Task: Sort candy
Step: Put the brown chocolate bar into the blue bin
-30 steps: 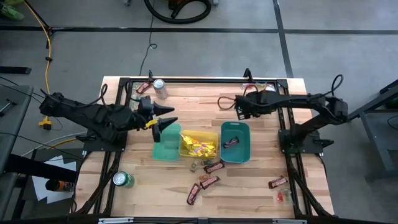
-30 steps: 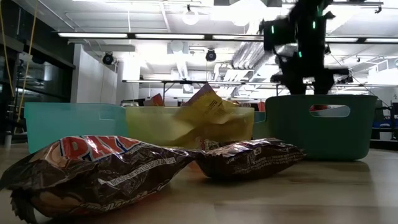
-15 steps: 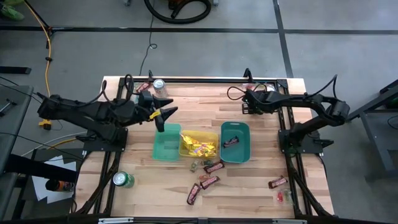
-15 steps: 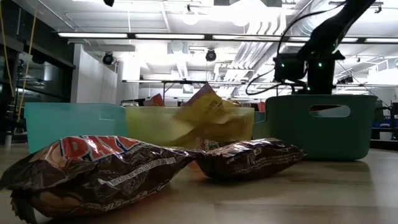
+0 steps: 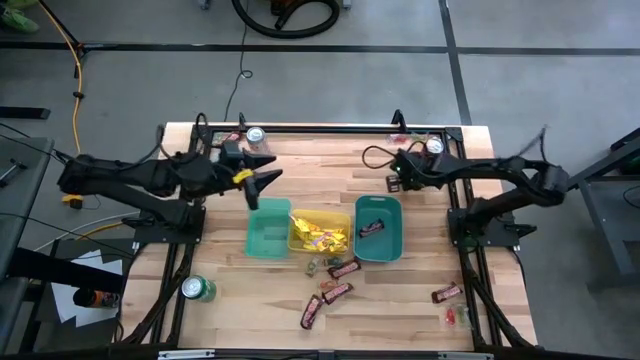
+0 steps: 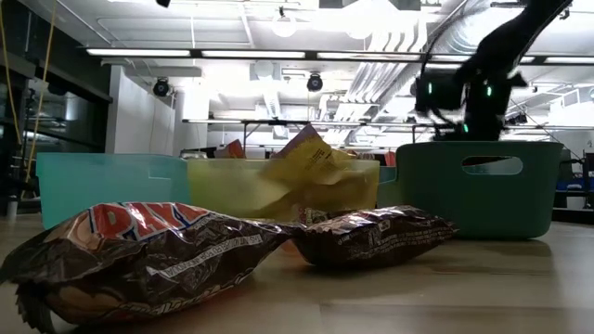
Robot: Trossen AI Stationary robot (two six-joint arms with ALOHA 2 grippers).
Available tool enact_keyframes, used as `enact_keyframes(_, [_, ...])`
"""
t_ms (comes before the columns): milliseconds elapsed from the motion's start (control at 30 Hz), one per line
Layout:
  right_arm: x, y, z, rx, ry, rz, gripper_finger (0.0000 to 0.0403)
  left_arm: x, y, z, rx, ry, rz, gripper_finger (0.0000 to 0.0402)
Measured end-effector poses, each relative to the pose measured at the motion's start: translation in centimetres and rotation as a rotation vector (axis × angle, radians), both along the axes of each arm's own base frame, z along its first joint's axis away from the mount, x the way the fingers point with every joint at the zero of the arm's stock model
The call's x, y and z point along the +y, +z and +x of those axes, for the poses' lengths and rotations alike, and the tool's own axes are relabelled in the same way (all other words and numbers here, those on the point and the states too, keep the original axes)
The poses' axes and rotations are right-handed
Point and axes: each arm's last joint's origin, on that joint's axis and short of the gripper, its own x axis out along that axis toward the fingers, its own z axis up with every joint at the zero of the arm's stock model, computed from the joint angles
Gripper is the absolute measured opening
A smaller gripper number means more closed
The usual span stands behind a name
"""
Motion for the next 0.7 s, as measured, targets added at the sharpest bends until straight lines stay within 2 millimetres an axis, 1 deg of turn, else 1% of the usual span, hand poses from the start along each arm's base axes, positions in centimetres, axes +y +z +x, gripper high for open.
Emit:
enact_keyframes(100, [2.1, 3.0, 1.1, -0.114, 0.112, -0.051, 0.003, 0.0, 0.4, -1.5, -0.006, -0.067, -0.03, 0.0204])
enact_keyframes(167, [4.0, 5.4, 1.9, -0.22, 0.214, -0.088, 0.0015, 0.1, 0.4, -2.5, 0.015, -0.073, -0.034, 0.0204])
enact_keyframes(233, [6.0, 7.5, 2.4, -0.33, 0.303, -0.085, 0.0008, 0.2, 0.4, -3.0, 0.028, -0.073, -0.033, 0.0204])
enact_keyframes(267, [7.1, 8.3, 2.6, -0.37, 0.343, -0.072, 0.0009, 0.2, 0.3, -3.2, 0.042, -0.073, -0.027, 0.0204])
enact_keyframes(333, [9.2, 9.2, 2.8, -0.424, 0.389, -0.021, 0.0016, 0.3, 0.1, -3.4, 0.071, -0.077, -0.005, 0.0204])
enact_keyframes(400, [11.3, 9.5, 2.9, -0.448, 0.392, 0.045, 0.0021, 0.3, 0.0, -3.4, 0.097, -0.083, 0.021, 0.0204])
enact_keyframes(533, [14.7, 8.3, 2.9, -0.398, 0.378, 0.157, 0.0022, 0.2, -0.4, -2.8, 0.129, -0.086, 0.039, 0.0204])
enact_keyframes(633, [16.3, 7.4, 3.0, -0.357, 0.387, 0.195, 0.0026, 0.1, -0.8, -2.1, 0.152, -0.082, 0.034, 0.0204])
enact_keyframes(700, [16.7, 7.1, 3.1, -0.341, 0.382, 0.213, 0.0036, 0.0, -1.1, -1.6, 0.166, -0.079, 0.025, 0.0204])
